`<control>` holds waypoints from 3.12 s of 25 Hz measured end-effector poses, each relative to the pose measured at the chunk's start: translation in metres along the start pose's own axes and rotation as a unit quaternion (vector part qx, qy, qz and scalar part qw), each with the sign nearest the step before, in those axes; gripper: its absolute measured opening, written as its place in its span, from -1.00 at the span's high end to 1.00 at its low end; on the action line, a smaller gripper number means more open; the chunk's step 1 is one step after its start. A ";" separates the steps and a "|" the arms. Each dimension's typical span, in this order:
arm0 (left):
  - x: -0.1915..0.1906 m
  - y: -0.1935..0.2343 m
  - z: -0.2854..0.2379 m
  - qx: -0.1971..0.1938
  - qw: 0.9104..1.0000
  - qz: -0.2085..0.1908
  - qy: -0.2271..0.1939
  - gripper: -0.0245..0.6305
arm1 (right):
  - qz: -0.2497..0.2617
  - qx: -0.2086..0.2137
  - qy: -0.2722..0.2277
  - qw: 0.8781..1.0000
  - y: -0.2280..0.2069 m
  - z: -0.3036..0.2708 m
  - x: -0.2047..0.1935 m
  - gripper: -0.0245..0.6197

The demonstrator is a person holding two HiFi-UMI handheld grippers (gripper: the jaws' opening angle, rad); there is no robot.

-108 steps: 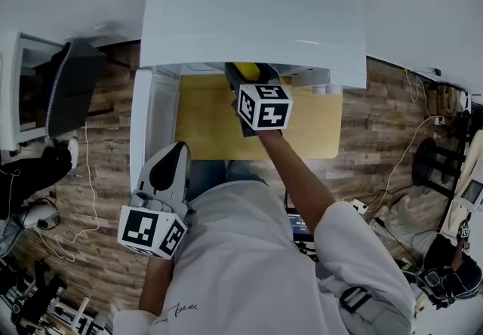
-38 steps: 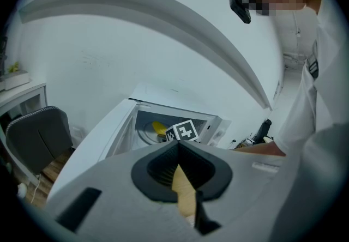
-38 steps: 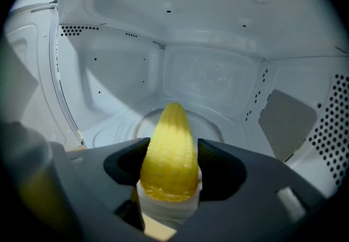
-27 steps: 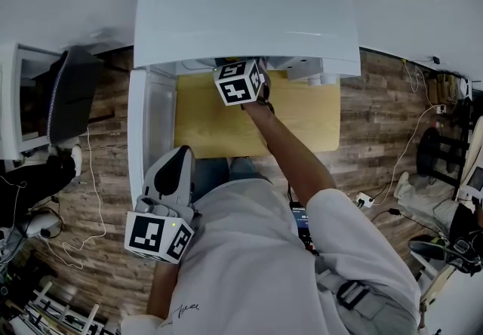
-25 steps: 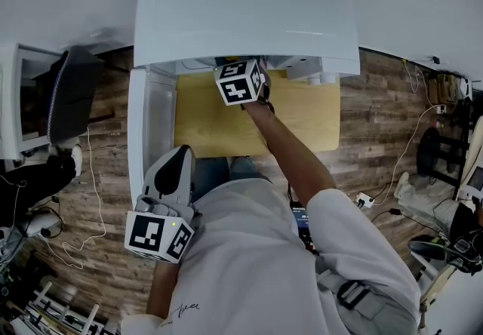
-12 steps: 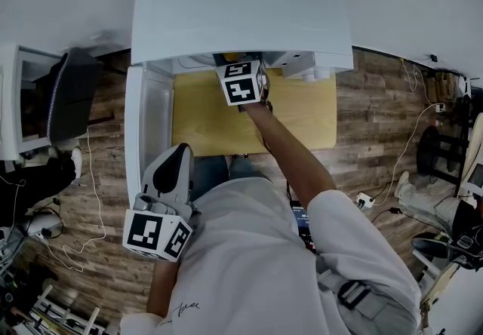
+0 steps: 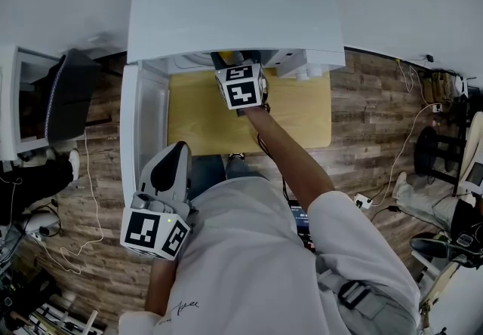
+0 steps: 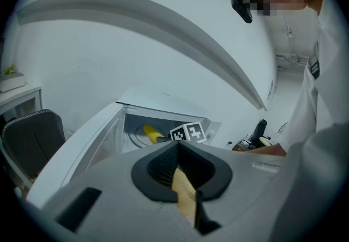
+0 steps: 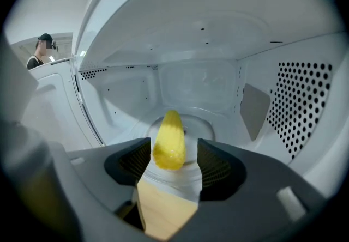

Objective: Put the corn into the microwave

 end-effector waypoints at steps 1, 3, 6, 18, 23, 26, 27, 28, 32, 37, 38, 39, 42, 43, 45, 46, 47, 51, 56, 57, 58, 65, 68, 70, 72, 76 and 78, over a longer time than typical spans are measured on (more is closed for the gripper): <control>0.000 -0.002 0.000 -0.001 1.000 0.000 -0.001 0.95 | -0.002 0.001 0.001 1.000 0.000 0.003 -0.001 0.06; 0.000 -0.005 0.000 -0.002 1.000 -0.001 -0.003 0.95 | -0.008 0.005 0.001 1.000 0.000 0.007 -0.003 0.08; 0.000 -0.008 0.000 -0.002 1.000 -0.001 -0.005 0.95 | -0.017 0.013 -0.003 1.000 0.001 0.014 -0.001 0.10; -0.006 -0.023 0.004 -0.005 1.000 -0.002 -0.015 0.95 | -0.038 0.031 0.004 0.999 -0.008 0.051 -0.011 0.17; -0.007 -0.026 0.005 -0.002 1.000 0.001 -0.022 0.96 | -0.043 0.046 0.006 0.998 -0.006 0.064 -0.014 0.22; -0.007 -0.028 0.006 -0.002 1.000 -0.001 -0.023 0.96 | -0.047 0.051 0.007 0.998 -0.004 0.071 -0.015 0.24; -0.007 -0.028 0.006 -0.001 1.000 -0.001 -0.024 0.95 | -0.048 0.052 0.007 0.997 -0.003 0.073 -0.015 0.25; -0.007 -0.029 0.006 -0.001 1.000 0.000 -0.025 0.96 | -0.049 0.054 0.008 0.997 -0.003 0.075 -0.016 0.26; -0.007 -0.031 0.007 0.001 1.000 -0.001 -0.029 0.95 | -0.052 0.056 0.008 0.997 -0.006 0.084 -0.017 0.28; -0.009 -0.036 0.008 0.003 0.999 -0.002 -0.033 0.96 | -0.056 0.058 0.005 0.997 -0.009 0.096 -0.018 0.31; -0.009 -0.037 0.008 0.003 0.999 -0.002 -0.034 0.96 | -0.057 0.059 0.004 0.997 -0.010 0.099 -0.018 0.32; -0.009 -0.039 0.008 0.003 0.999 -0.002 -0.035 0.95 | -0.057 0.059 0.004 0.997 -0.011 0.101 -0.019 0.34; -0.009 -0.043 0.006 0.000 0.999 -0.003 -0.037 0.96 | -0.061 0.056 0.003 0.997 -0.014 0.110 -0.020 0.35; -0.009 -0.044 0.007 0.000 0.999 -0.003 -0.038 0.96 | -0.063 0.054 0.003 0.997 -0.015 0.113 -0.021 0.36; -0.009 -0.046 0.007 0.002 0.999 -0.003 -0.038 0.95 | -0.067 0.053 0.005 0.996 -0.015 0.119 -0.024 0.38; -0.009 -0.047 0.007 0.002 0.999 -0.003 -0.039 0.95 | -0.069 0.053 0.006 0.996 -0.015 0.121 -0.025 0.39; -0.009 -0.047 0.007 0.002 0.999 -0.003 -0.039 0.96 | -0.070 0.054 0.007 0.996 -0.015 0.124 -0.027 0.40; -0.010 -0.047 0.008 0.004 0.999 -0.002 -0.041 0.95 | -0.073 0.058 0.014 0.996 -0.013 0.134 -0.032 0.43; -0.014 -0.046 0.012 0.009 0.999 0.003 -0.044 0.96 | -0.075 0.064 0.020 0.995 -0.008 0.146 -0.039 0.48; -0.014 -0.045 0.013 0.010 0.999 0.005 -0.044 0.96 | -0.076 0.064 0.020 0.995 -0.007 0.148 -0.039 0.49; -0.015 -0.044 0.013 0.010 0.999 0.005 -0.044 0.96 | -0.077 0.064 0.020 0.995 -0.006 0.150 -0.039 0.50; -0.020 -0.043 0.016 0.008 0.999 0.007 -0.041 0.95 | -0.078 0.075 0.019 0.994 0.002 0.167 -0.038 0.51; -0.025 -0.042 0.017 0.010 0.999 0.012 -0.038 0.96 | -0.080 0.078 0.017 0.994 0.005 0.176 -0.038 0.56; -0.027 -0.040 0.017 0.012 0.999 0.015 -0.038 0.96 | -0.080 0.079 0.015 0.993 0.005 0.182 -0.038 0.59; -0.029 -0.038 0.019 0.015 0.999 0.017 -0.037 0.96 | -0.081 0.081 0.015 0.993 0.005 0.188 -0.038 0.61; -0.035 -0.035 0.021 0.021 0.999 0.020 -0.034 0.96 | -0.085 0.082 0.013 0.993 0.003 0.199 -0.039 0.67; -0.036 -0.033 0.020 0.023 0.999 0.019 -0.033 0.96 | -0.089 0.077 0.007 0.993 0.001 0.205 -0.038 0.74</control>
Point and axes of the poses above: the fingertips, and each gripper's own axes: z backward along the fingers, y to its left, x out of its top, the point moved 1 cm from there along z, backward along the fingers, and after that the axes turned 3 degrees about -z, right-handed, at the moved point
